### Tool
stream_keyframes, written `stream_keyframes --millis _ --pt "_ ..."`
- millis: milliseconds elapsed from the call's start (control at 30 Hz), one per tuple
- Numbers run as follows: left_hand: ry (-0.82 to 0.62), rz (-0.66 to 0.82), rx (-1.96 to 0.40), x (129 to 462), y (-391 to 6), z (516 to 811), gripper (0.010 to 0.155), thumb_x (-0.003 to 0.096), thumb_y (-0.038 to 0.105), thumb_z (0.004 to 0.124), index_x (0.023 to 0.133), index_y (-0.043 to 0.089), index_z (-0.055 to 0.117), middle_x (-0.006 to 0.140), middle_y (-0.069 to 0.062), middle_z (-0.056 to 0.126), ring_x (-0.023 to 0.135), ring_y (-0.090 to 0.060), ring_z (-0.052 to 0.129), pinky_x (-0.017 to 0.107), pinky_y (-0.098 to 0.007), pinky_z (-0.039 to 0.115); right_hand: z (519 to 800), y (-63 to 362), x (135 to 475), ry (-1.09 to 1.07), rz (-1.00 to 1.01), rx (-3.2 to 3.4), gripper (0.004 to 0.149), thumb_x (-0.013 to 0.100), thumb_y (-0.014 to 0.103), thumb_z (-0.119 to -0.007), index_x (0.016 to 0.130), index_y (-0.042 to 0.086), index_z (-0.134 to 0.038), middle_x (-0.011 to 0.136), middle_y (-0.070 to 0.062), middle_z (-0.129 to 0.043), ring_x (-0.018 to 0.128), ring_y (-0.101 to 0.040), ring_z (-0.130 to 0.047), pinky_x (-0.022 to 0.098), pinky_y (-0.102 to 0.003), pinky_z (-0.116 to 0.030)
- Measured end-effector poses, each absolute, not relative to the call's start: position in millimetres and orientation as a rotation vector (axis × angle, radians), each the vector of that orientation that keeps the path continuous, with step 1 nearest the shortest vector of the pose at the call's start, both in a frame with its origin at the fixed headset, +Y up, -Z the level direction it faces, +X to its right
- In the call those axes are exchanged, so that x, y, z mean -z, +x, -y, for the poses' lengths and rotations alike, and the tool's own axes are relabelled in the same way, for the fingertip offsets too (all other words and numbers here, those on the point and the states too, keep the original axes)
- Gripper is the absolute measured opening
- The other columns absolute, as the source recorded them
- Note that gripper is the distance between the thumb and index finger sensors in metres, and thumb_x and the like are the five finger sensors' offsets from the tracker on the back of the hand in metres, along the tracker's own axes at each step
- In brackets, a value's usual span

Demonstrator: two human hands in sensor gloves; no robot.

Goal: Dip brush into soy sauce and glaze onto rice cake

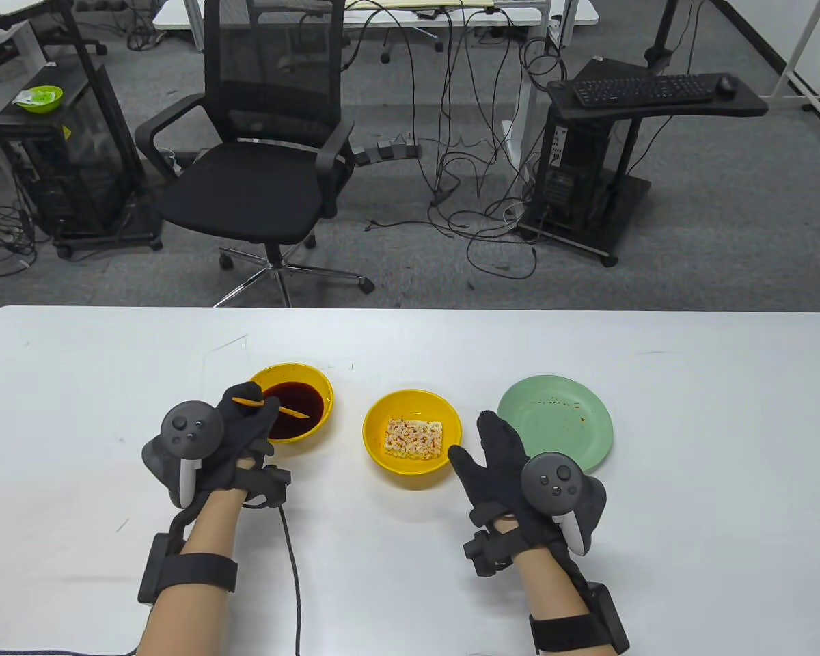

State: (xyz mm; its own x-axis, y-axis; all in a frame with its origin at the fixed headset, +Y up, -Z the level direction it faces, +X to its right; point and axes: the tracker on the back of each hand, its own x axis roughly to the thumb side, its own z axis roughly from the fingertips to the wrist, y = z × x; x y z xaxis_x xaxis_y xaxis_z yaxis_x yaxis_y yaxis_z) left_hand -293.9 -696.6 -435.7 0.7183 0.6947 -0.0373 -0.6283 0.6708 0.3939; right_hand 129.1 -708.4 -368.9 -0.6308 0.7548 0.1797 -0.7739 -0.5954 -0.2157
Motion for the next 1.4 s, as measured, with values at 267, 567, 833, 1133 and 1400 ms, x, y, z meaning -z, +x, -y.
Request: stream_keyframes --millis 267,567,833,1133,1400 --pt "0.352 -0.203 -0.764 439.7 -294.5 708.7 0.051 0.0404 0.049 0.091 0.085 0.026 0.079 0.087 -0.006 0.095 0.067 -0.018 0.114 0.053 -0.032 0.095 711.2 129.9 370.7 0.079 0.318 -2.236 0.080 0.048 0.064 -0.076 0.106 0.010 -0.058 0.109 -0.022 -0.066 0.090 -0.044 -0.080 0.061 -0.057 -0.072" --pt "0.337 -0.214 -0.768 438.9 -294.7 711.1 0.051 0.0403 0.049 0.090 0.085 0.026 0.079 0.088 -0.006 0.095 0.067 -0.018 0.114 0.053 -0.033 0.094 712.5 130.9 371.8 0.073 0.314 -2.238 0.080 0.048 0.064 -0.076 0.106 0.010 -0.058 0.109 -0.022 -0.066 0.090 -0.045 -0.080 0.061 -0.056 -0.072" --pt "0.344 -0.194 -0.775 433.1 -299.4 701.5 0.051 0.0406 0.049 0.090 0.085 0.025 0.079 0.088 -0.006 0.094 0.067 -0.019 0.113 0.053 -0.034 0.093 711.1 134.0 371.4 0.061 0.320 -2.230 0.080 0.048 0.063 -0.076 0.105 0.010 -0.059 0.109 -0.022 -0.066 0.090 -0.045 -0.080 0.061 -0.056 -0.072" --pt "0.330 -0.162 -0.702 421.6 -304.2 687.2 0.050 0.0417 0.054 0.087 0.082 0.025 0.082 0.083 -0.007 0.098 0.061 -0.020 0.115 0.050 -0.035 0.094 711.8 133.0 372.1 0.070 0.318 -2.226 0.079 0.049 0.063 -0.076 0.105 0.011 -0.059 0.109 -0.022 -0.066 0.090 -0.044 -0.080 0.061 -0.056 -0.072" --pt "0.417 -0.012 -0.861 417.9 -266.9 665.7 0.052 0.0428 0.055 0.084 0.085 0.023 0.081 0.087 -0.009 0.094 0.066 -0.022 0.113 0.053 -0.036 0.093 711.2 134.9 372.6 0.059 0.333 -2.222 0.079 0.049 0.063 -0.076 0.105 0.011 -0.059 0.109 -0.021 -0.066 0.090 -0.044 -0.080 0.061 -0.056 -0.072"
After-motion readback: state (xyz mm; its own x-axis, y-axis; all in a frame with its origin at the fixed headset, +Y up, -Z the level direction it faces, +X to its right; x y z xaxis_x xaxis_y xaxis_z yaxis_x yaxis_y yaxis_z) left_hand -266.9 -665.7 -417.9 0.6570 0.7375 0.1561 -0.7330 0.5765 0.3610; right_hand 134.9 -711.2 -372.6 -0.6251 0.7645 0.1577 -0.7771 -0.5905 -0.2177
